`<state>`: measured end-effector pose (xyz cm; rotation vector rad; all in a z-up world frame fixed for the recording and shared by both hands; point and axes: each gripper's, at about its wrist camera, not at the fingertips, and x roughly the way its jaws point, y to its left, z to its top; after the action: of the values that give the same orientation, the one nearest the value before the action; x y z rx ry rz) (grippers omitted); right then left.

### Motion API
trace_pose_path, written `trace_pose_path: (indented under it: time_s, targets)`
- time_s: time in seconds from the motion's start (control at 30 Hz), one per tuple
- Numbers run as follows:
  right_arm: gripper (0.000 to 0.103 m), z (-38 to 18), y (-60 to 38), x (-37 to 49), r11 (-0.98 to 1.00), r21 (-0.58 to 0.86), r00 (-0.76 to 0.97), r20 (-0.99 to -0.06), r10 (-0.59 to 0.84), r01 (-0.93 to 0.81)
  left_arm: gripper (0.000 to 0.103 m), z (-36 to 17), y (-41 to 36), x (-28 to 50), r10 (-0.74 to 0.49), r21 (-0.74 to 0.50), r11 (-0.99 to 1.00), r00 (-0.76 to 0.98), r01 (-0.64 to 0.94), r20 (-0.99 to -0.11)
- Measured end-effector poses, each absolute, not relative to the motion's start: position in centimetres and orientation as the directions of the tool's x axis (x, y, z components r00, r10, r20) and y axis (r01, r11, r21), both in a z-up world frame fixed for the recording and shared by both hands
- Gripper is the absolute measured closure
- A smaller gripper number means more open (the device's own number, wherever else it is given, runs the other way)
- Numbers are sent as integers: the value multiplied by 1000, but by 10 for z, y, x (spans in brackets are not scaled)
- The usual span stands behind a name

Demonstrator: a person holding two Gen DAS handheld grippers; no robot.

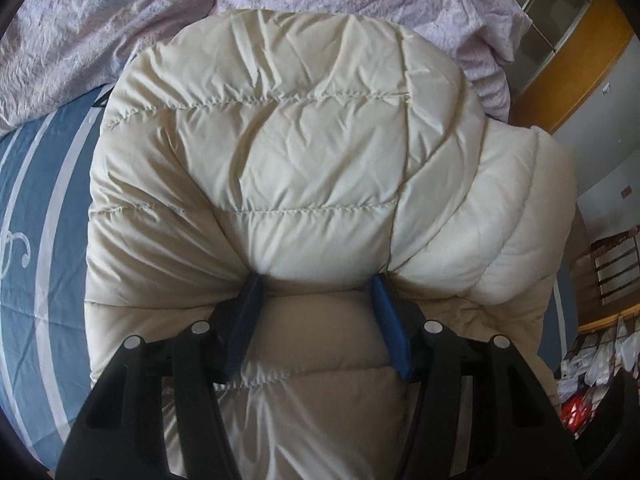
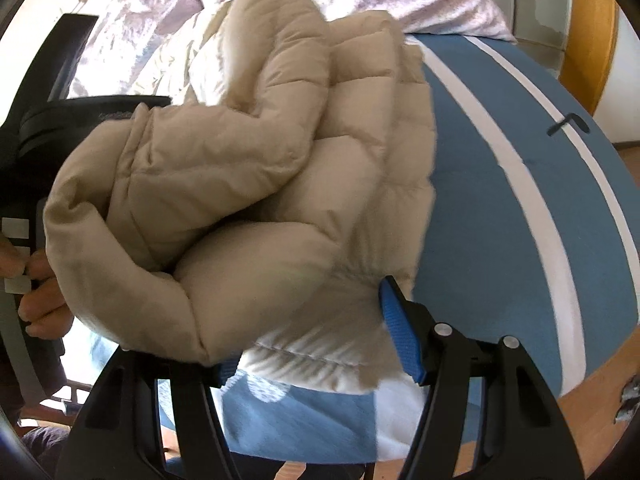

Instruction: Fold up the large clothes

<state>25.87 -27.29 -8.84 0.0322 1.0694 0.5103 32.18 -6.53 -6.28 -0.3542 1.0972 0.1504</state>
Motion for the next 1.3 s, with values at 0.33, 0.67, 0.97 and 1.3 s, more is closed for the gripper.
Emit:
trace_pose_path:
  time_s: [0.33, 0.67, 0.97, 1.3]
  targets:
    - [39, -56, -324, 272, 920, 265, 475, -795, 378, -288, 45, -23, -33, 294, -7, -198, 932, 532, -303, -847]
    - [39, 11, -280, 299, 859, 292, 523, -696, 492, -420, 43, -37, -12, 294, 100, -80, 936, 477, -343, -873]
    - [39, 20, -220, 303, 810, 261, 479, -696, 534, -524, 42, -52, -27, 299, 72, -99, 935, 457, -339, -887]
    - [56, -12, -204, 323, 842, 203, 457, -764, 456, -500, 42, -51, -24, 297, 55, -119, 933, 463, -339, -885]
